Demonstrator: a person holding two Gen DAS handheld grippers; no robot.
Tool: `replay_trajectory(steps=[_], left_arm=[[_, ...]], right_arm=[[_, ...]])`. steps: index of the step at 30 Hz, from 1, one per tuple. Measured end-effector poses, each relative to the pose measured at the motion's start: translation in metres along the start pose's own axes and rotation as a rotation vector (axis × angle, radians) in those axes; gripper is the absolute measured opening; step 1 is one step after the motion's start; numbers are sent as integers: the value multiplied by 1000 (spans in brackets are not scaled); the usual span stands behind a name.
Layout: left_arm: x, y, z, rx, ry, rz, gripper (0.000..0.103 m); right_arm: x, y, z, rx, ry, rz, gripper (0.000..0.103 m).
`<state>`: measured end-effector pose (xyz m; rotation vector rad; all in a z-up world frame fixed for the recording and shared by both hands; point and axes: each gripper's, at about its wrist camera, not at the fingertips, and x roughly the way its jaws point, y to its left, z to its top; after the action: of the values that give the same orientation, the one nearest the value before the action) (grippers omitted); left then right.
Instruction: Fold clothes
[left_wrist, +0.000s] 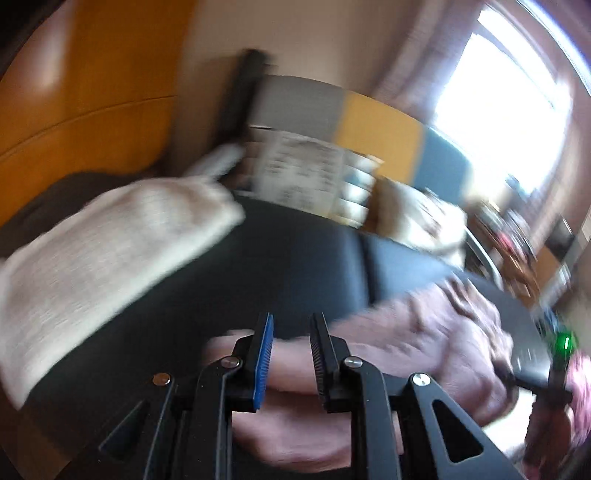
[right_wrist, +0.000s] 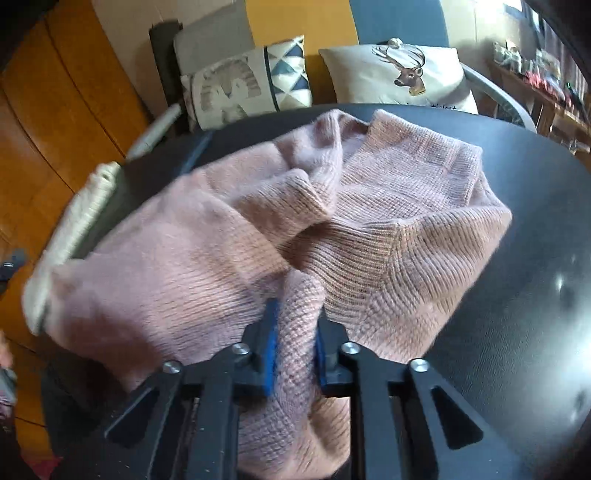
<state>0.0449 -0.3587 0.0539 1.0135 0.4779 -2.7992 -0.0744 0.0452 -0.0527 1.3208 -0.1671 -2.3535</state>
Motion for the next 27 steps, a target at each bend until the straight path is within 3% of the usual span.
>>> replay_trajectory(steps=[6,9,13,16,19,21,24,27], left_arm=[[78,-95,-22,189,323,-324,20],[79,-130,-48,280,363,-429,20],[77,-149,-68,393,349,-364,23],[72,-147,-64,387,328,-349,23],[71,-147,-67,458,322,-277,26],[70,-153,-71,517,306,-254,26],[66,-162,-72,524,300,-300,26],[69,-165,-72,504,314,-331,26]], right_arm=[[-38,-10,-16,146,-43,217,12],[-44,-22,-24,215,-36,279,11],[-46,-14,-36,136,-8,255,12],[-59,-13,-38,109,-42,224,21],[-87,-30,-25,169,-167,174,38],[-95,-40,-15,193,-202,136,63],[-73,-37,-1,112,-95,6,66],[-43,-23,0,3,11,-25,66]])
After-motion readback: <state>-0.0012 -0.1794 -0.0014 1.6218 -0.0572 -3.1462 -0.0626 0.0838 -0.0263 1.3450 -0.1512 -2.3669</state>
